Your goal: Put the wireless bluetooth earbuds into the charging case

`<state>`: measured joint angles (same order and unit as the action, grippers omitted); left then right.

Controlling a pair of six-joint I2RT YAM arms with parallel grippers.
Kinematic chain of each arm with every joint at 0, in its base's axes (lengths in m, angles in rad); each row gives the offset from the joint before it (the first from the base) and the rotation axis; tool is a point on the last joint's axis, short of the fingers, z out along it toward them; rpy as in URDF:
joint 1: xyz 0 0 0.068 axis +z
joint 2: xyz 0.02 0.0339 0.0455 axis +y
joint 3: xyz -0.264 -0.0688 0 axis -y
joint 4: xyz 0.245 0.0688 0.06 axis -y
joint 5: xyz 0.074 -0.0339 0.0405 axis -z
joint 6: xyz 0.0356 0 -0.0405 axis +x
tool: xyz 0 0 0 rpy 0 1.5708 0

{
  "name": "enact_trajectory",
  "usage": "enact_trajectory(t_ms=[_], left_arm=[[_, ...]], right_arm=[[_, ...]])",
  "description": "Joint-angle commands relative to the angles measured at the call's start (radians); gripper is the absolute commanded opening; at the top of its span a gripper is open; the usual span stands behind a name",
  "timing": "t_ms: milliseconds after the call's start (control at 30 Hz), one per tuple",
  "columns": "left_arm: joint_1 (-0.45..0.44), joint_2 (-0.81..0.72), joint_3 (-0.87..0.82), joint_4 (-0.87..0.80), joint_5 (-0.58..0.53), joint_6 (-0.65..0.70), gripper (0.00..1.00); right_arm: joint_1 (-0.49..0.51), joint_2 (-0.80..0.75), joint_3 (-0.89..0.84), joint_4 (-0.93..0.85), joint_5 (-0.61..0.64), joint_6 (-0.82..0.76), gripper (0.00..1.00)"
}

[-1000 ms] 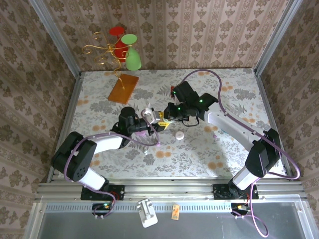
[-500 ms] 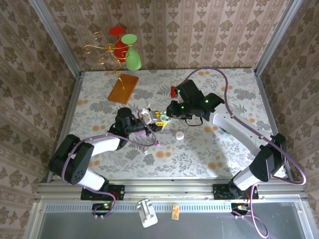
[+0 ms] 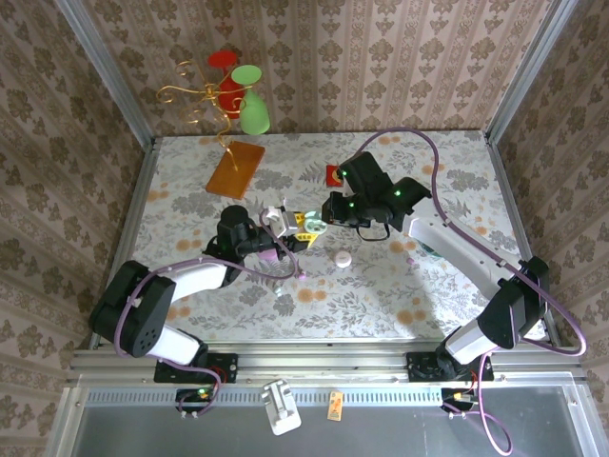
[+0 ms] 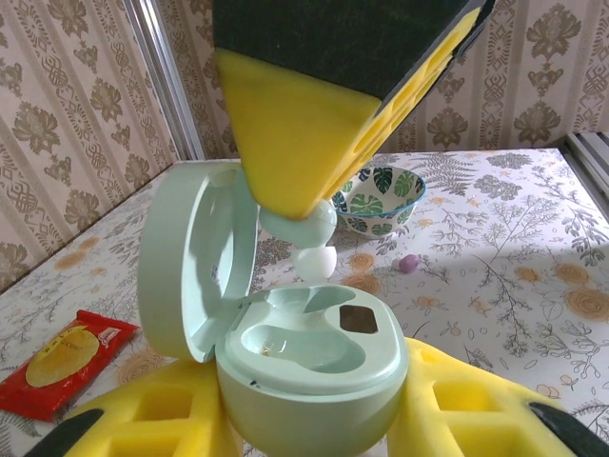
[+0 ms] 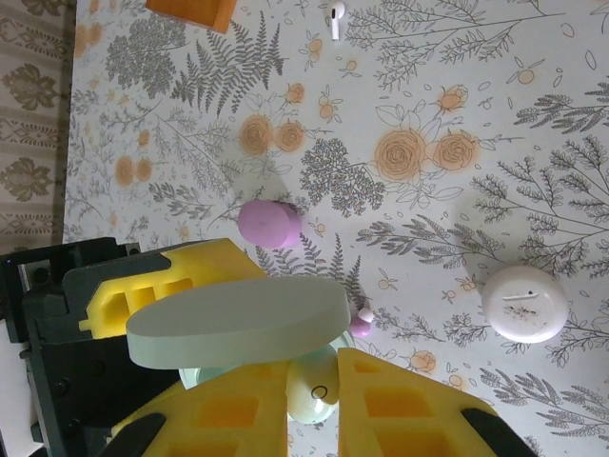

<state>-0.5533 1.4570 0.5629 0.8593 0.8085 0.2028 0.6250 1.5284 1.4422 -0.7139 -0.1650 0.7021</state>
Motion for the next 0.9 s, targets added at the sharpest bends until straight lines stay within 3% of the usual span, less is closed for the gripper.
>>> enact_trajectory(t_ms=[0, 733, 867], left_arm=[[0.010, -0.027, -0.002, 0.030, 0.031, -0.031, 0.28], [0.009, -0.007, 0.022, 0.074, 0.026, -0.068, 0.28], [0.009, -0.008, 0.025, 0.078, 0.033, -0.069, 0.28]], right_arm=[[-0.006, -0.009, -0.016, -0.008, 0.000, -0.019, 0.18], [-0.005, 0.025, -0.018, 0.010, -0.066, -0.038, 0.19], [-0.005, 0.037, -0.008, -0.004, -0.060, -0.049, 0.24]])
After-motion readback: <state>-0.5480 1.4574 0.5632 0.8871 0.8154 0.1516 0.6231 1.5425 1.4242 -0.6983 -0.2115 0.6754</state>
